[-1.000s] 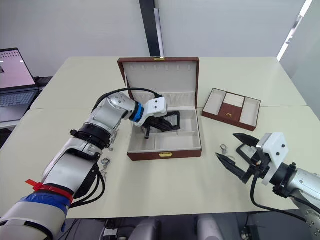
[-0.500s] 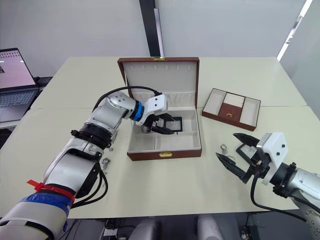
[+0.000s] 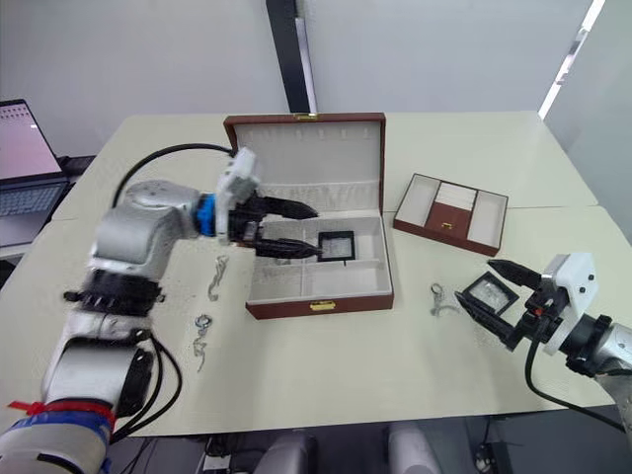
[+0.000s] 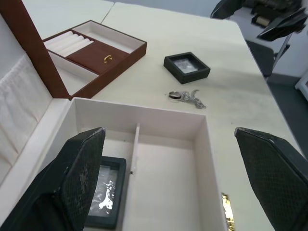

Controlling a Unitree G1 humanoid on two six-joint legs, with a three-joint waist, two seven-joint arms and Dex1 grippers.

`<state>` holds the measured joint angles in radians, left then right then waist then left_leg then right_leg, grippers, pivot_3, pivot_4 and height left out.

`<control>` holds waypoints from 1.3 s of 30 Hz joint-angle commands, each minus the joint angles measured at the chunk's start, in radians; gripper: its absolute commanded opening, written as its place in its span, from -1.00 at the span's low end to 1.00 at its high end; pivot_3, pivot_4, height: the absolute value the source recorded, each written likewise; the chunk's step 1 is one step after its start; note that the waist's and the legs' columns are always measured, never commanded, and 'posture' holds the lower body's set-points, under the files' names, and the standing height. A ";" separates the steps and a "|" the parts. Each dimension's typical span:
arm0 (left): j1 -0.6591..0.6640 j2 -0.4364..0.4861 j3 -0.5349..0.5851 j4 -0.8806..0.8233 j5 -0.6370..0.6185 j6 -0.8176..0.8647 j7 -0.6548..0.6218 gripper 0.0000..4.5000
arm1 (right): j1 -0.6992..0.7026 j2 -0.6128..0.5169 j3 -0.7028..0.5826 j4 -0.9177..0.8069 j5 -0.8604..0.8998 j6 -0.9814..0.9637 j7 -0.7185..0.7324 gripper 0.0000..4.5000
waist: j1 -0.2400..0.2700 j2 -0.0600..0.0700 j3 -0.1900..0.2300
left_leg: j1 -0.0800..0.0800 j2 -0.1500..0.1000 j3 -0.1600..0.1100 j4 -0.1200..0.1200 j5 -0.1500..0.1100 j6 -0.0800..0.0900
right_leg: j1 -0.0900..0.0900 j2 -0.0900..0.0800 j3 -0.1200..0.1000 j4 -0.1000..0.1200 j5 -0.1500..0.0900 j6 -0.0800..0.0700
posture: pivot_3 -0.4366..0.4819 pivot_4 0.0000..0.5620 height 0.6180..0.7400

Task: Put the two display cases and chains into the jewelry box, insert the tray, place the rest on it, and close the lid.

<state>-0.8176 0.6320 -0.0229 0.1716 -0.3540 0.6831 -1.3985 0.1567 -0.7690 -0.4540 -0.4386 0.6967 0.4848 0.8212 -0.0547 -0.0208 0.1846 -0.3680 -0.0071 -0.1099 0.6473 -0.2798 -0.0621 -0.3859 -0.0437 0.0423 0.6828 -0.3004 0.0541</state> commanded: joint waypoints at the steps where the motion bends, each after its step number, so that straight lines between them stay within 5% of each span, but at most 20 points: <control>1: 0.082 0.063 0.139 -0.160 -0.105 0.135 0.095 0.99 | -0.039 -0.019 -0.027 0.128 -0.036 -0.067 0.057 1.00 | 0.000 0.000 0.000 | 0.001 0.000 0.000 0.000 0.000 0.000 | 0.000 0.000 0.000 0.000 0.000 0.000 | -0.05 -0.47 1.00; 9: 0.429 0.188 0.422 -0.351 -0.175 0.236 0.306 0.99 | -0.157 -0.035 -0.003 0.398 -0.118 -0.159 0.124 1.00 | 0.000 0.000 0.000 | 0.002 0.001 0.001 -0.001 0.000 0.000 | 0.001 0.000 0.001 0.000 0.000 0.000 | -0.05 -0.47 1.00; 18: 0.723 0.134 0.666 -0.302 -0.068 0.007 0.561 0.99 | -0.281 0.001 0.022 0.658 -0.208 -0.269 0.101 1.00 | 0.010 0.001 0.000 | 0.003 0.000 0.003 -0.002 0.000 0.000 | 0.001 -0.002 0.002 -0.002 0.000 0.000 | -0.05 -0.47 1.00; 27: 0.810 0.045 0.723 -0.168 0.014 -0.243 0.780 0.99 | -0.341 0.018 0.000 0.821 -0.266 -0.398 0.017 1.00 | 0.022 0.001 -0.001 | 0.003 0.000 0.003 -0.001 0.000 0.000 | 0.001 -0.003 0.002 -0.002 0.001 -0.001 | -0.05 -0.47 1.00; 39: 0.828 0.005 0.713 -0.051 0.031 -0.407 0.916 0.99 | -0.391 0.034 0.003 0.968 -0.309 -0.529 -0.073 1.00 | 0.021 0.001 -0.001 | 0.003 0.000 0.004 -0.002 0.000 0.000 | 0.001 -0.003 0.002 -0.002 0.002 -0.001 | -0.05 -0.47 1.00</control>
<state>0.0073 0.6287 0.6699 0.1259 -0.3245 0.3024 -0.4924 -0.2183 -0.7293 -0.4255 0.5315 0.3828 -0.0162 0.7575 -0.0332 -0.0194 0.1836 -0.3651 -0.0074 -0.1058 0.6457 -0.2799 -0.0621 -0.3849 -0.0463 0.0445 0.6809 -0.2988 0.0530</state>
